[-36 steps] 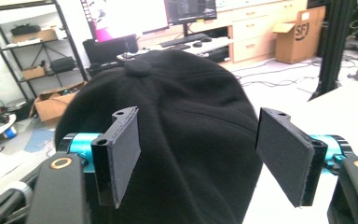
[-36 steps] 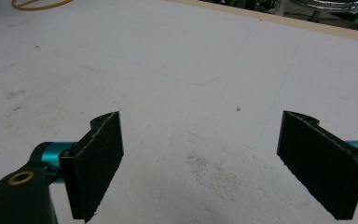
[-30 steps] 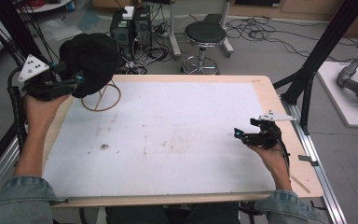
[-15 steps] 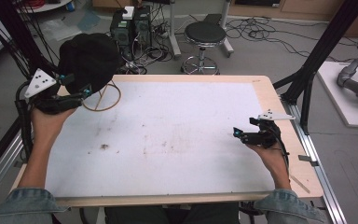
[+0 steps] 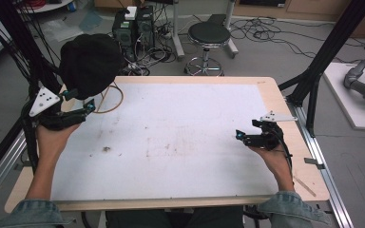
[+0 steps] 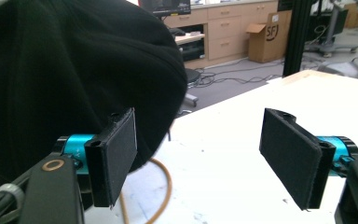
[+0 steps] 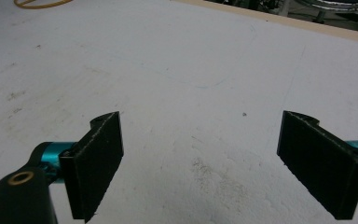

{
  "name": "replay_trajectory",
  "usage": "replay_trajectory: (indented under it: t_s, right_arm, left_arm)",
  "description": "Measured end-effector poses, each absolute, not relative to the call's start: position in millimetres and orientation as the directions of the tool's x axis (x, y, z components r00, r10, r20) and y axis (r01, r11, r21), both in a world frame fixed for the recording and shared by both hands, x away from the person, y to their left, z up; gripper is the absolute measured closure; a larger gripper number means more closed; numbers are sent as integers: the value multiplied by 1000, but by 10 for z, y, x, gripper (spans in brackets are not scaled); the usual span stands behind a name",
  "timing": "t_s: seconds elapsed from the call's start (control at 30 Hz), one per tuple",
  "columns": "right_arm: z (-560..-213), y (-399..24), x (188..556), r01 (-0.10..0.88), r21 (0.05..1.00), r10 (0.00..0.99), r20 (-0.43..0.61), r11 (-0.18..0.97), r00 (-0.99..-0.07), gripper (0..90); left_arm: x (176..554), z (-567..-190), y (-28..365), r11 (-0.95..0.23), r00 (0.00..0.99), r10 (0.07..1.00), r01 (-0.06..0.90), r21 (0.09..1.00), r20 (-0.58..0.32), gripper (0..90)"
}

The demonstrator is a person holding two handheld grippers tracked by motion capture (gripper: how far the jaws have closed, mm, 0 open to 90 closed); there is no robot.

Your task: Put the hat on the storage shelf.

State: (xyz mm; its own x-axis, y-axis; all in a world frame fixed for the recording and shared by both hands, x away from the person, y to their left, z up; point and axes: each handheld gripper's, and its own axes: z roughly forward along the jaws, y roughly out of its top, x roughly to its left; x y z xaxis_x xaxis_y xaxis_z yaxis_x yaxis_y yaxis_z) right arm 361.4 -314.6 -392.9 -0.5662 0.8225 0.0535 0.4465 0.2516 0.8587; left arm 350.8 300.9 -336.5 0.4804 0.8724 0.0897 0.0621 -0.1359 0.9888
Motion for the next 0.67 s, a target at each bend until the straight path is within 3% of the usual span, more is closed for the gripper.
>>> replay_trajectory:
  t_s: [0.67]
  right_arm:
    - [-3898, -3141, 3619, 434, 864, 818, 47, 254, -573, 142]
  left_arm:
    - [3430, -3690, 2974, -141, 477, 875, 91, 986, 81, 275]
